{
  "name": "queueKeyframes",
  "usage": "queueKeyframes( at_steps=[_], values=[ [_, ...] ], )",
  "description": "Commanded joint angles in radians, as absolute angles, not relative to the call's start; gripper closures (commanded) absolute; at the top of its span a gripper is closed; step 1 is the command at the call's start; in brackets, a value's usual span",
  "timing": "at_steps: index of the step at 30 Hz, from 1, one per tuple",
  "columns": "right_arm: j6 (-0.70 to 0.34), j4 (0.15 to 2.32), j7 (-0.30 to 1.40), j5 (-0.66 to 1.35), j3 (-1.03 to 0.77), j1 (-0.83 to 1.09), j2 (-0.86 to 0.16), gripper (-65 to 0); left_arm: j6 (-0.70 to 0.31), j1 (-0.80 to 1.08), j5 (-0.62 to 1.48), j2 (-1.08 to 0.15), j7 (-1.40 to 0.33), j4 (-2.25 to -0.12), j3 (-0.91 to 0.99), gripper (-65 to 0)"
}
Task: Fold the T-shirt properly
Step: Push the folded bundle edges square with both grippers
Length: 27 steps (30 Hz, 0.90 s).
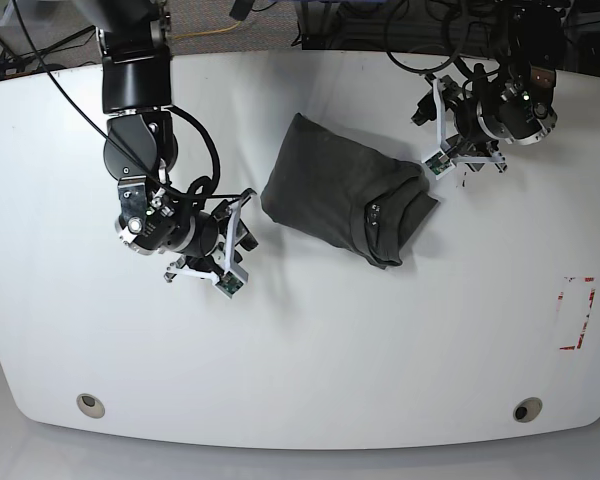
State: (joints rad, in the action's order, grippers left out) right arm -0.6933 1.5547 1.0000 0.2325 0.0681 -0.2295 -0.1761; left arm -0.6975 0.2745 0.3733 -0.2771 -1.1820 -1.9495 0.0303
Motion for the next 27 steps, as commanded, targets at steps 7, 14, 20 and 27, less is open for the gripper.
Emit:
queueKeyframes(
  at_steps=[7, 14, 20, 27],
  values=[
    [-0.698, 1.687, 1.03, 0.252, 0.058, -0.206, -0.077, -18.9, -0.698, 0.237, 0.378, -0.259, -1.171, -1.949, 0.033, -32.5],
    [-0.698, 1.572, 0.909, 0.245, 0.058, -0.182, -0.093, -18.9, -0.698, 0.156, 0.378, -0.252, -1.17, -1.837, 0.033, -32.5],
    [-0.698, 1.446, 0.786, 0.206, 0.056, -0.168, -0.162, -18.9, -0.698, 0.111, 0.375, -0.194, -1.121, -1.767, 0.038, -32.5],
    [-0.698, 1.478, 0.78, 0.206, 0.053, -0.096, -0.193, -18.9, -0.698, 0.039, 0.377, -0.193, -1.081, -1.673, 0.038, -32.5]
  ],
)
